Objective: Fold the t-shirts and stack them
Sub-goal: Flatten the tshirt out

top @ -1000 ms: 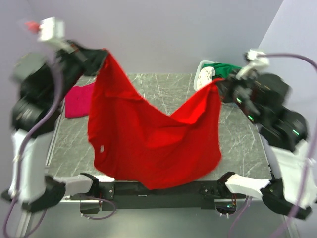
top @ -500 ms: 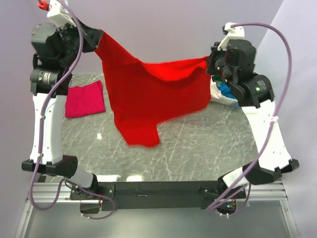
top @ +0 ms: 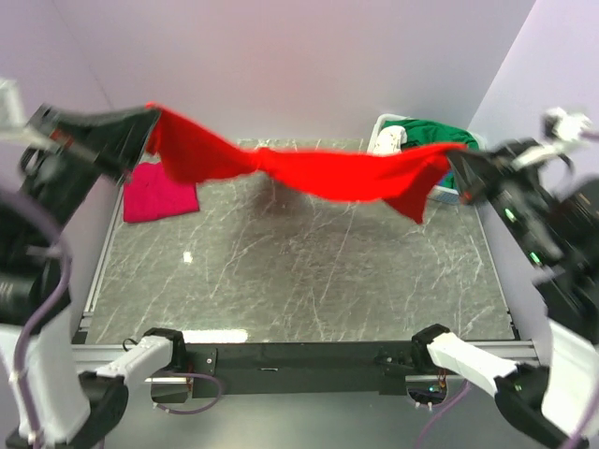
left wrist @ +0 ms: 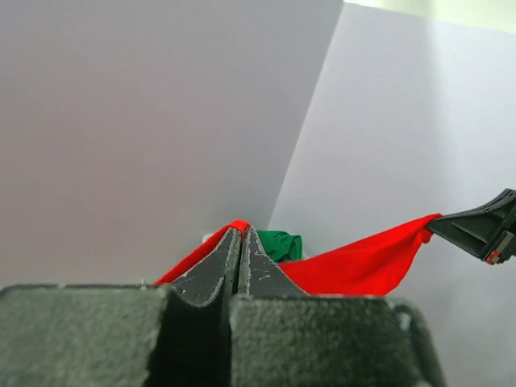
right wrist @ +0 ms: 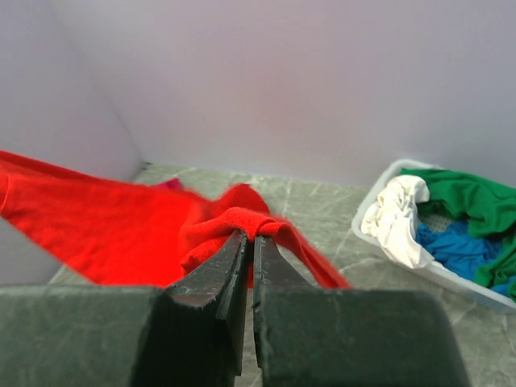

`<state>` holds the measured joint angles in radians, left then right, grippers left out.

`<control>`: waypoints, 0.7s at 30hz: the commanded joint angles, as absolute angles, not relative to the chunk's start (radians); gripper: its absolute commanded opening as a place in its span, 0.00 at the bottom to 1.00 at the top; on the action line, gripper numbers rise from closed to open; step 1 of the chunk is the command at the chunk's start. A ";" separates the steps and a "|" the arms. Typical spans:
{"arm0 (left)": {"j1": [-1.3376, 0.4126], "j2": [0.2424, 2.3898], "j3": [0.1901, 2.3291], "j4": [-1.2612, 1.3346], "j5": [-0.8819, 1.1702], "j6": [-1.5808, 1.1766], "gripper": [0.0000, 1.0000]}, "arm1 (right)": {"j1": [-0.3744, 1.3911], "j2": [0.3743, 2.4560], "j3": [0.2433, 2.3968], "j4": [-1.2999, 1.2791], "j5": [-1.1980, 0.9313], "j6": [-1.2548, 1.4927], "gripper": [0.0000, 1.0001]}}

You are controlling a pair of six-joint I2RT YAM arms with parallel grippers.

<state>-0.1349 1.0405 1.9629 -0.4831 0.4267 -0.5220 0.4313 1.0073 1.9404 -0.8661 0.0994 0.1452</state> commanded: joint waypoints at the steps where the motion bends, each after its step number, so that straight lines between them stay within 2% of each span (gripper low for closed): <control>1: -0.135 0.970 1.994 -0.544 0.463 -0.534 0.01 | 0.431 0.924 1.934 -0.903 0.003 0.161 0.00; 6: -0.135 0.963 2.216 -0.702 0.460 -0.541 0.01 | 0.428 0.864 2.040 -0.983 -0.078 0.192 0.00; 9: -0.135 0.953 2.284 -0.700 0.489 -0.572 0.01 | 0.426 0.841 2.120 -1.018 -0.095 0.206 0.00; 15: -0.135 0.965 2.206 -0.554 0.560 -0.653 0.01 | 0.425 0.851 2.154 -1.055 -0.011 0.235 0.00; 21: -0.135 1.113 2.097 -0.502 0.551 -0.629 0.01 | 0.425 0.914 1.953 -0.985 0.107 0.239 0.00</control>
